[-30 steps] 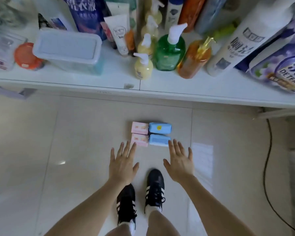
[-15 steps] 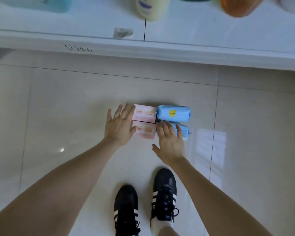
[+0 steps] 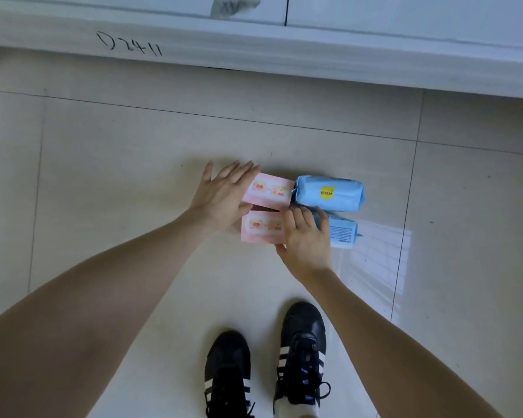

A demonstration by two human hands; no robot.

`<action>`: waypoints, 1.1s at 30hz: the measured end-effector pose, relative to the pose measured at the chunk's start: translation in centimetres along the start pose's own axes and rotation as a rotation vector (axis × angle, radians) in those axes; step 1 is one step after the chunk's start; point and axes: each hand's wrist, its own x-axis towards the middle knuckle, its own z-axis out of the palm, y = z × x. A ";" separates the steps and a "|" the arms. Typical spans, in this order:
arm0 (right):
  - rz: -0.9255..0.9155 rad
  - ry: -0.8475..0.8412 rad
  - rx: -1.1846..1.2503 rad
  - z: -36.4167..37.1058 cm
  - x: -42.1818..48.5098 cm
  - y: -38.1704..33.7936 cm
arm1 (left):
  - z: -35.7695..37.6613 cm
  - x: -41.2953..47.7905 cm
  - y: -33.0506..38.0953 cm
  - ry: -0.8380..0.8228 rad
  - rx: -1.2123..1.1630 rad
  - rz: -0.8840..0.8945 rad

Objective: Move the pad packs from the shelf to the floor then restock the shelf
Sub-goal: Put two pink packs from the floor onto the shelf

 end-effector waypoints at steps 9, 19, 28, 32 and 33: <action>-0.077 0.044 0.031 -1.1 -0.3 0.6 | -1.2 0.1 0.6 0.041 -0.066 -0.013; -0.034 -0.063 0.094 -7.4 -3.2 -1.4 | -6.3 -5.4 1.1 0.089 -0.125 -0.078; 0.073 -0.155 0.175 -18.1 -9.5 -2.9 | -15.4 -14.9 3.0 0.119 -0.187 -0.149; 0.135 -0.130 0.266 -23.8 -12.2 -3.2 | -19.9 -19.7 4.0 0.156 -0.187 -0.139; 0.145 -0.121 0.287 -25.0 -12.8 -3.2 | -20.8 -20.6 4.2 0.162 -0.193 -0.142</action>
